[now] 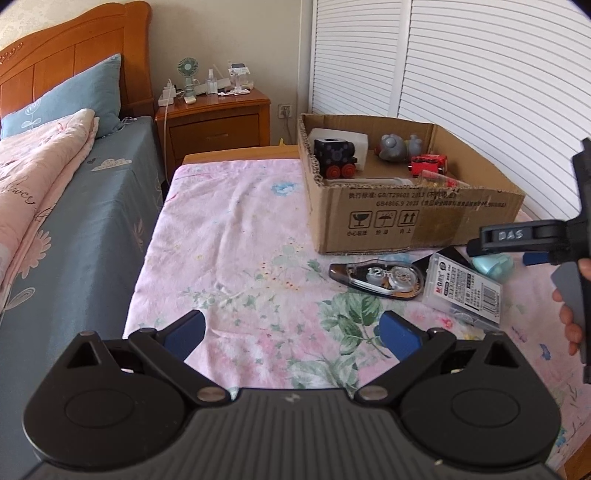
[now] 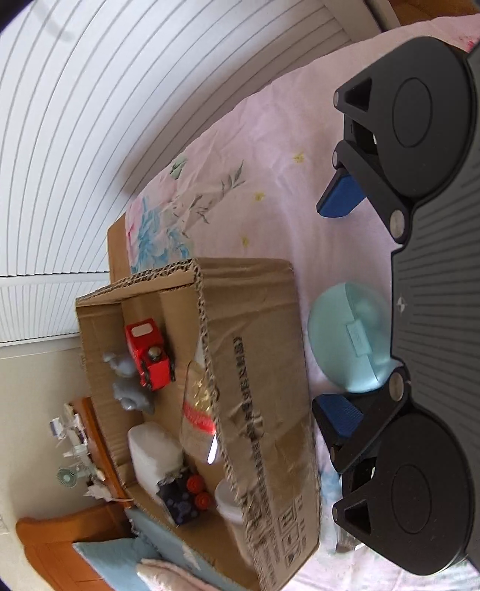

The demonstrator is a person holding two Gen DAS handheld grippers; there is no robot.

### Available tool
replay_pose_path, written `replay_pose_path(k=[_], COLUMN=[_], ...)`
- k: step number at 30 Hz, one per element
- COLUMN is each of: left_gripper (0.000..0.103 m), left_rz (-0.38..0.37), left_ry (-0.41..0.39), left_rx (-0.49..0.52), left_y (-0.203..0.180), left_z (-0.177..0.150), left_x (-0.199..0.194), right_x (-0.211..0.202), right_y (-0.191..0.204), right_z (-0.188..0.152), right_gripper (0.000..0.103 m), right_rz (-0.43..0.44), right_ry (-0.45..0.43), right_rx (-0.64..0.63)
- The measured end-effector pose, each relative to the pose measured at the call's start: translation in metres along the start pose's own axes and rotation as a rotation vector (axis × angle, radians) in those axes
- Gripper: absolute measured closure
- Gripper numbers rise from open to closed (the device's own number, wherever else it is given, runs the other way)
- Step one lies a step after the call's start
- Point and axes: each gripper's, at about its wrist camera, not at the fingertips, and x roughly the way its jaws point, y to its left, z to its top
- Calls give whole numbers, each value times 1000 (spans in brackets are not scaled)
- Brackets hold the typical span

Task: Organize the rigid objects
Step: 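Move right gripper to light-blue round case while left gripper approaches correction tape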

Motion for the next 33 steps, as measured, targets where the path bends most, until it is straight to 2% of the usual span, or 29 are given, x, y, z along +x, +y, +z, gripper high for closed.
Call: replay_pose_path(k=[8,14,21,27,33], left_gripper=[3,3,3,3,3], left_rz=[-13,-34,-75,-62,-118], left_ry=[20,27,45,82,84], left_rx=[23,39,36,84,124], left_y=[-6,-12,-24,-43,-56], left_z=[6,14,30,32,31], left_x=[8,20,50,81,86], right_x=[-7,-17,-20,-21,-24], right_y=[-8,-24,-28,-30,-34], right_z=[-15,-28,-33,-36,-39], right_gripper=[0,0,0,0,0], right_rz=[-52,-6,5,16,49], right_ry=[8,-20,-46,-62,-71], right_rx=[-107,-155,-164,-175,-209])
